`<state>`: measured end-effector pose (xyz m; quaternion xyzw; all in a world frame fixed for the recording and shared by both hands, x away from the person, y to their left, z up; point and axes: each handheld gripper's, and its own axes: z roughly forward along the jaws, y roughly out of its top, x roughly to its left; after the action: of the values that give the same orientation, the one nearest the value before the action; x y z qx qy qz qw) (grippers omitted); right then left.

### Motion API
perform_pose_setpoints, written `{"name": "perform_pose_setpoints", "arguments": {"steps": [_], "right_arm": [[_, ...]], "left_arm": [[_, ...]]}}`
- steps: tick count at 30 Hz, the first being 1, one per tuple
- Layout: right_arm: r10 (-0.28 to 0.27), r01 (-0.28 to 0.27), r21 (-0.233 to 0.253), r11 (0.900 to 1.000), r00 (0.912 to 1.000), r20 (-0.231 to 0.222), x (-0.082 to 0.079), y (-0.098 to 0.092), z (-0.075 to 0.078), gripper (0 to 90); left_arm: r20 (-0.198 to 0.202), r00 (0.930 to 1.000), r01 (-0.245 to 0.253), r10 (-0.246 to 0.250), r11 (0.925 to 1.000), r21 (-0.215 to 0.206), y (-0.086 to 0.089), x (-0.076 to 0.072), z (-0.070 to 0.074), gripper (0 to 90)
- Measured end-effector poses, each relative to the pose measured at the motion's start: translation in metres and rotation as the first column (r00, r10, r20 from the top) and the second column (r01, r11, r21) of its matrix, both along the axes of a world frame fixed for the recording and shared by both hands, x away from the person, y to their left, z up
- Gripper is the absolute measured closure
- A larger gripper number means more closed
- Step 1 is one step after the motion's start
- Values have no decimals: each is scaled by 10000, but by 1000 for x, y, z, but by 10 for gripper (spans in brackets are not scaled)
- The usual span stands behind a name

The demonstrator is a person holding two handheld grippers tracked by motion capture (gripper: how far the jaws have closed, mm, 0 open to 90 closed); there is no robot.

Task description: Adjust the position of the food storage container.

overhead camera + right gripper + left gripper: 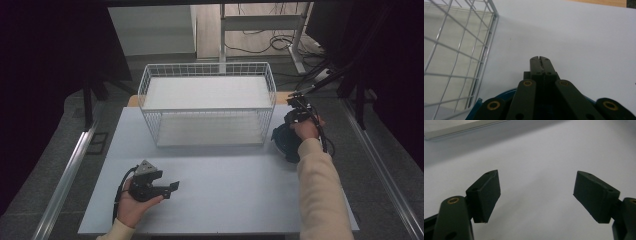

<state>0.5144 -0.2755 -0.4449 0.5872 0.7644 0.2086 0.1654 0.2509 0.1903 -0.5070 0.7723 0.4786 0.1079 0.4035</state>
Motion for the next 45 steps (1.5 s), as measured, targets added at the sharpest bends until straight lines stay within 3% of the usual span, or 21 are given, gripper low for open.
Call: {"name": "perform_pose_setpoints", "arguments": {"steps": [4, 21, 29, 36, 37, 39, 40, 41, 43, 45], "right_arm": [[121, -121, -226, 9997, 9999, -2, -11, 3, 0, 900], [350, -349, -185, 9992, 9994, 64, -57, 4, -1, 900], [392, -392, 12, 9992, 9992, 101, -74, 0, -1, 900], [580, -579, -57, 9983, 9982, 119, -79, -2, -1, 900], [561, -566, 370, 9977, 9983, 143, -80, -7, -1, 900], [529, -553, 741, 9957, 9980, 339, -82, -15, 2, 900], [529, -553, 741, 9957, 9980, 339, -82, -15, 2, 900], [386, -457, 898, 9949, 9961, 789, -86, -30, 10, 900], [351, -446, 1028, 9937, 9951, 922, -88, -36, 13, 900], [61, -198, 1223, 9923, 9938, 1108, -92, -54, 20, 900]], "left_arm": [[-5, 10000, -14, 14, 10000, -17, 0, 0, 0, 212], [170, 9998, -79, 80, 10000, -42, -2, -4, 4, 212], [177, 9998, -103, 103, 9999, -27, -2, -4, 4, 212], [148, 9997, -175, 175, 9998, 37, -2, -4, 4, 212], [142, 9997, -193, 192, 9998, 51, -2, -4, 4, 211], [168, 9996, -228, 227, 9997, 67, -2, -3, 3, 212], [168, 9996, -228, 227, 9997, 67, -2, -3, 3, 211], [173, 9996, -237, 236, 9997, 81, -1, -3, 3, 212], [173, 9996, -240, 239, 9997, 75, -1, -2, 3, 212], [144, 9996, -239, 238, 9997, 83, -1, -2, 3, 211]]}}
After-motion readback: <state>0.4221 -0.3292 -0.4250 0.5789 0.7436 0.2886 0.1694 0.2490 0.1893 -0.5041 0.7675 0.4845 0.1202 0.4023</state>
